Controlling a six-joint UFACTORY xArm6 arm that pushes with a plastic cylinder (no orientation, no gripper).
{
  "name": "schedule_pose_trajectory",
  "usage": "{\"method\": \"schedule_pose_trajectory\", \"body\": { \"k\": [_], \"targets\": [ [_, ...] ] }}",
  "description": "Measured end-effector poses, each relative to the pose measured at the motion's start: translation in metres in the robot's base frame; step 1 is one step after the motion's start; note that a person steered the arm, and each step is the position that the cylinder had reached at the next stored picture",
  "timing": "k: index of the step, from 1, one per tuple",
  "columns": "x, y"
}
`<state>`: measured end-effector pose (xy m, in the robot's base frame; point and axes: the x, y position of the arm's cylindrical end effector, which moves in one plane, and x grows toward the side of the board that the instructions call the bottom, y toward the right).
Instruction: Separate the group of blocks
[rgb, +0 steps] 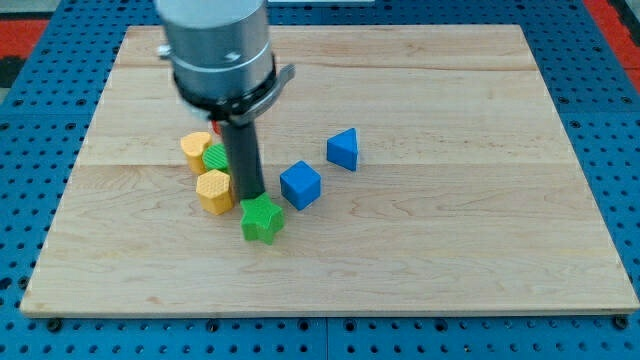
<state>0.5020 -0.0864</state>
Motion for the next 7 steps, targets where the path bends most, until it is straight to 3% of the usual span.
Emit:
{"method": "schedule_pose_trajectory", "body": {
  "k": [1, 2, 3, 6, 7],
  "targets": [
    [0.005, -0.037],
    [-0.022, -0.079],
    [-0.025, -0.065],
    [-0.116, -0.04],
    [-0.129, -0.045]
  ]
}}
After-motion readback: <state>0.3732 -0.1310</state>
